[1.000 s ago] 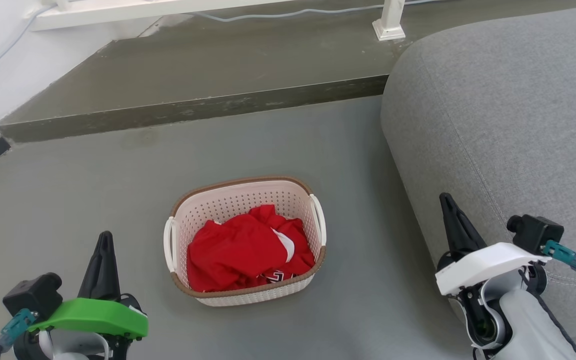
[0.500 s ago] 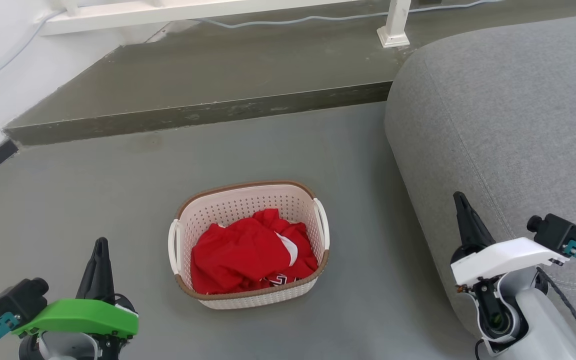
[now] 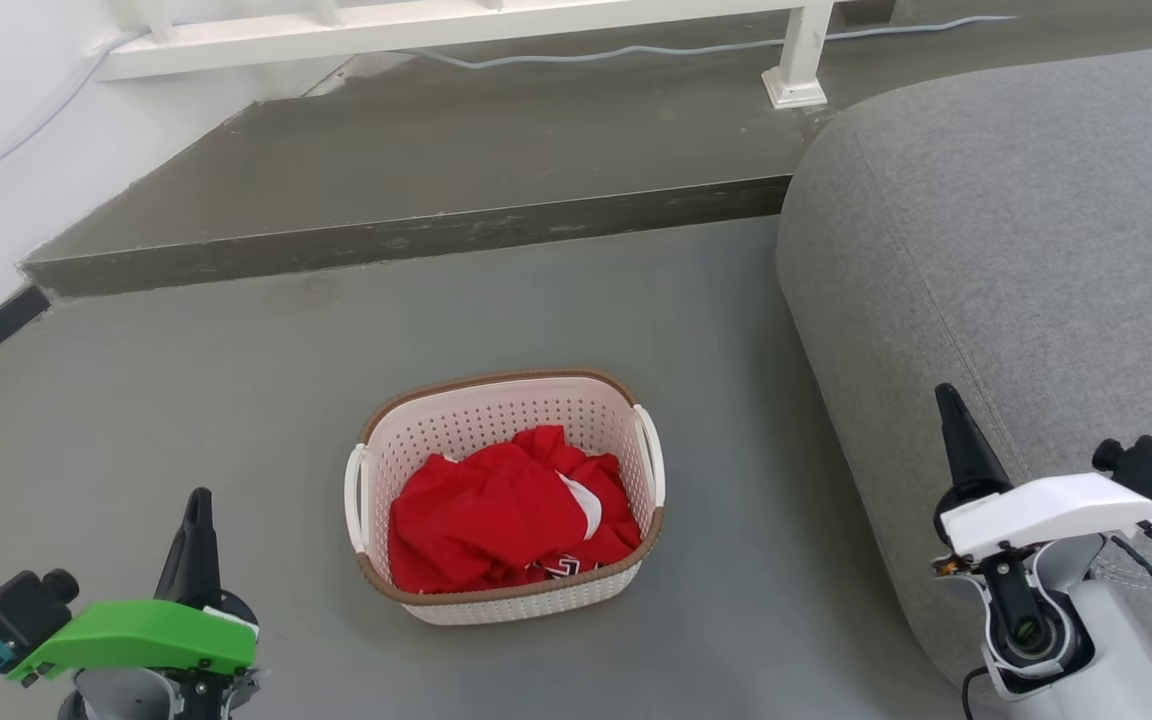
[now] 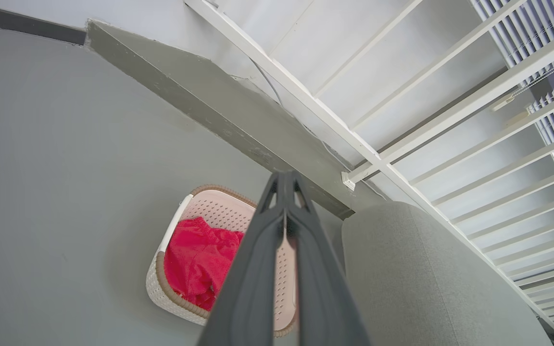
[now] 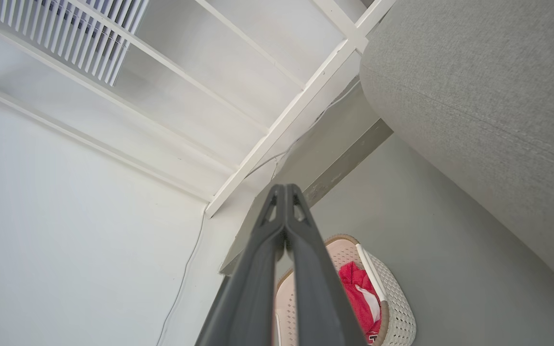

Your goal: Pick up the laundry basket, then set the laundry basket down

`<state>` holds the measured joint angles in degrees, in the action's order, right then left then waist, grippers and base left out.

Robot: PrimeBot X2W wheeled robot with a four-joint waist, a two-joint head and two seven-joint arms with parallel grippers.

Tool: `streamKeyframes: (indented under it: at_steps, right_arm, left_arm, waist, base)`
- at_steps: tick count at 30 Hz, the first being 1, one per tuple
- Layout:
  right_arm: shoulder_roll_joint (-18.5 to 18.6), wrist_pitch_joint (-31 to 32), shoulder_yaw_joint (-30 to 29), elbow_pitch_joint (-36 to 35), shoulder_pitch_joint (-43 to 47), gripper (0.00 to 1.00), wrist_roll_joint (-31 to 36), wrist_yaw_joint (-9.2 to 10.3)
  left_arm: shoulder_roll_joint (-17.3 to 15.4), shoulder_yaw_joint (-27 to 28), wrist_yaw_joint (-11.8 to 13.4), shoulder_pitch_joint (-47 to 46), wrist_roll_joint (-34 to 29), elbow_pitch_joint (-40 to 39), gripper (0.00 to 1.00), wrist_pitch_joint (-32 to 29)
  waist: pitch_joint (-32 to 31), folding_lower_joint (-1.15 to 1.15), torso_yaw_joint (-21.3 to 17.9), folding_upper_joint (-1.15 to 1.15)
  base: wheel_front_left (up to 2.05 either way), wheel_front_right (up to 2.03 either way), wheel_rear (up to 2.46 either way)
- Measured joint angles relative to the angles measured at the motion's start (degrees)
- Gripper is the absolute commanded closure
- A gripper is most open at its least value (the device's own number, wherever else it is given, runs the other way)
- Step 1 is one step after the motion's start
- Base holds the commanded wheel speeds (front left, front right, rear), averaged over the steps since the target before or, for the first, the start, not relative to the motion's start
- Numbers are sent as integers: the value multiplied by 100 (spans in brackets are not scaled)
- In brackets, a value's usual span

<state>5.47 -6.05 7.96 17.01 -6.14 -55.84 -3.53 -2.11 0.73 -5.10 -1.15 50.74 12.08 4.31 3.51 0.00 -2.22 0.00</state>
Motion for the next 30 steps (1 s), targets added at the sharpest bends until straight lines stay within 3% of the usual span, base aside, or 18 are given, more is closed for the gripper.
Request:
streamKeyframes:
  at_steps: [30]
  right_arm:
    - [-66,570,-711,-23,53,100,-2076,-152]
  left_arm:
    - [2,230,-102,-70,2210,201,100,-586]
  waist:
    - [-185,0,122,0]
  base:
    - [0,0,0]
